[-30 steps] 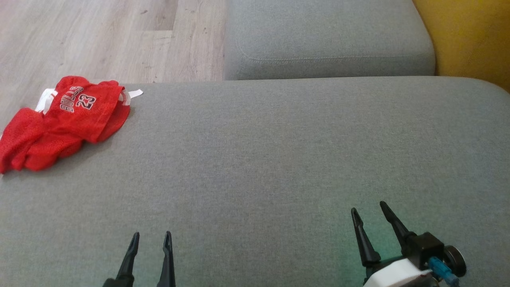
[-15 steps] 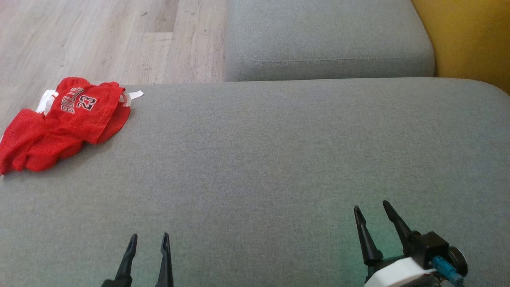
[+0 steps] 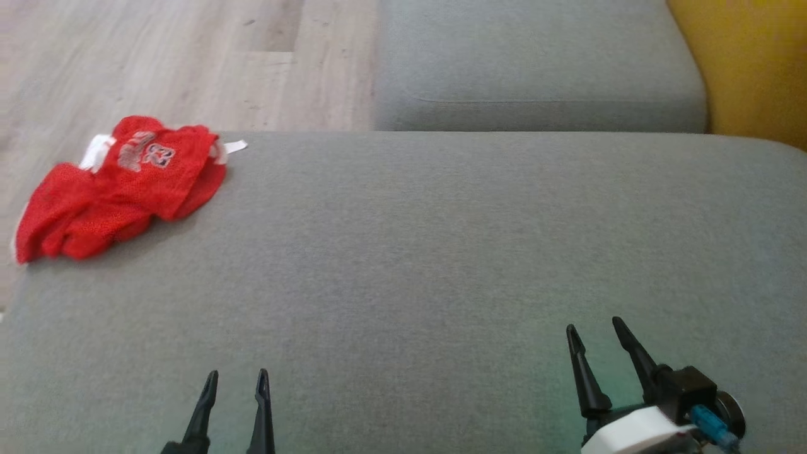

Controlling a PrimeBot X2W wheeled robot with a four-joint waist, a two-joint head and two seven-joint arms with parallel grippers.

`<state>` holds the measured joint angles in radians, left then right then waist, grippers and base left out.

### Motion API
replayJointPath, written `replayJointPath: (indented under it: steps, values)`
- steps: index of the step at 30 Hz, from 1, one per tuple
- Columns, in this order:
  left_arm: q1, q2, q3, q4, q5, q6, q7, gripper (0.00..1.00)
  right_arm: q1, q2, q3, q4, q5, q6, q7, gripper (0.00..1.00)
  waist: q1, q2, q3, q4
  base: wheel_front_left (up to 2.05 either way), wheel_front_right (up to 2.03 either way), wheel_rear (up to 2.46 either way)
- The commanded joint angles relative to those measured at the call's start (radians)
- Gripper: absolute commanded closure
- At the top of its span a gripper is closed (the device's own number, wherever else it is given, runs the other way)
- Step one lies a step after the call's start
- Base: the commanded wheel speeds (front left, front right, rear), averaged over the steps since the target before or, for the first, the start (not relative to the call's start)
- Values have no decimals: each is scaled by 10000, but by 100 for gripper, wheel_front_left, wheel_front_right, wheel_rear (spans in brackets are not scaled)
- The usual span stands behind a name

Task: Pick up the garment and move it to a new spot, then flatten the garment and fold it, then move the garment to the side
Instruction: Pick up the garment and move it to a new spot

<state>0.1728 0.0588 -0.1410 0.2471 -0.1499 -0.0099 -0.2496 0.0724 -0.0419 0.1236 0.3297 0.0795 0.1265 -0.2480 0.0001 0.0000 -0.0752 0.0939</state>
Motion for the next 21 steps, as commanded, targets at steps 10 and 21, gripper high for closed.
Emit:
replayJointPath:
  steps: [10, 21]
  values:
    - [-385, 165, 374, -368, 68, 29, -122, 0, -213, -83, 434, -463, 194, 42, -138, 0, -1, 0, -143, 2033, 0, 0, 0]
    - [-248, 411, 567, -530, 2, 102, -122, 0, -314, -83, 840, -490, 400, 42, -138, 0, -1, 0, -220, 3476, 0, 0, 0]
